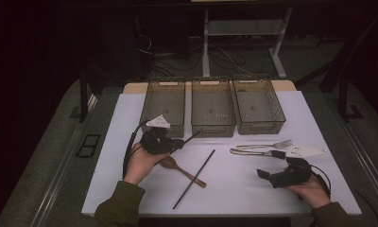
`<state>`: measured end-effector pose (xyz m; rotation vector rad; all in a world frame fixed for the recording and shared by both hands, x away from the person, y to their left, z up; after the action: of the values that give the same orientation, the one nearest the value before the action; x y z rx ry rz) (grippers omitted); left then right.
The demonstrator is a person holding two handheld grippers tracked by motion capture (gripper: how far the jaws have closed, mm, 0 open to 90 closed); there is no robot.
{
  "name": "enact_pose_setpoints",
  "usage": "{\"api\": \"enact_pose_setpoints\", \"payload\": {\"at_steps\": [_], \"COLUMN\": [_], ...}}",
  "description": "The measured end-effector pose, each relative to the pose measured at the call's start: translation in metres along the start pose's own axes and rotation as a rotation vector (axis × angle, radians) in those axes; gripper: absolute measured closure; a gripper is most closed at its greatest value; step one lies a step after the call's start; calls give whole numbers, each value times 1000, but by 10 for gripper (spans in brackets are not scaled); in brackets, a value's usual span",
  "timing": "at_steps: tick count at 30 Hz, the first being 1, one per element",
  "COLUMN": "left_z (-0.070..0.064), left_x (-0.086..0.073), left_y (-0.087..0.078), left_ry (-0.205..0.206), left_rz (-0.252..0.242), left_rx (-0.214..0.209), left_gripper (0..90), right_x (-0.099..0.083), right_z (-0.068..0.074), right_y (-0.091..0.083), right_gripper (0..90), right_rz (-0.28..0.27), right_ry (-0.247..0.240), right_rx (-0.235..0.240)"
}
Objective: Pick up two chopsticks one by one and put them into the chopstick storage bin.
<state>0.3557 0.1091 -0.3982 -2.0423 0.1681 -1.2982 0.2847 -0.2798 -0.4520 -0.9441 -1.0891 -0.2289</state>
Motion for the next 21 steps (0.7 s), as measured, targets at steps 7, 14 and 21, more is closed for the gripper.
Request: {"api": "enact_pose_setpoints", "payload": {"at_steps": [7,14,21], "left_z": [8,22,36], "left_x": [7,21,39], "left_y": [0,-4,-8], "left_ry": [-10,-37,-34], "left_rz": [-6,-22,-24], "left_rx": [9,29,49], "left_gripper": [850,850,850], "right_x": [1,0,0], "right_z": [0,0,1], "right_y": [0,0,2], "right_gripper": [4,4,4], "right_rz": [-6,2,1], "right_ry": [5,8,12], "right_rx": [-11,-15,-14]}}
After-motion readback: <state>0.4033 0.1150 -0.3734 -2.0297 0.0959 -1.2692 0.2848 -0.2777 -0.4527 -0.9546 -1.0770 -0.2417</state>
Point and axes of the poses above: each handheld gripper's, and its own axes: y roughly forward along the jaws, x roughly out of its top, z roughly to its left, the point moved 3 cm from there along y, roughly forward along the jaws, and after that the axes turned 5 degrees about -x, right-handed, at the moved point
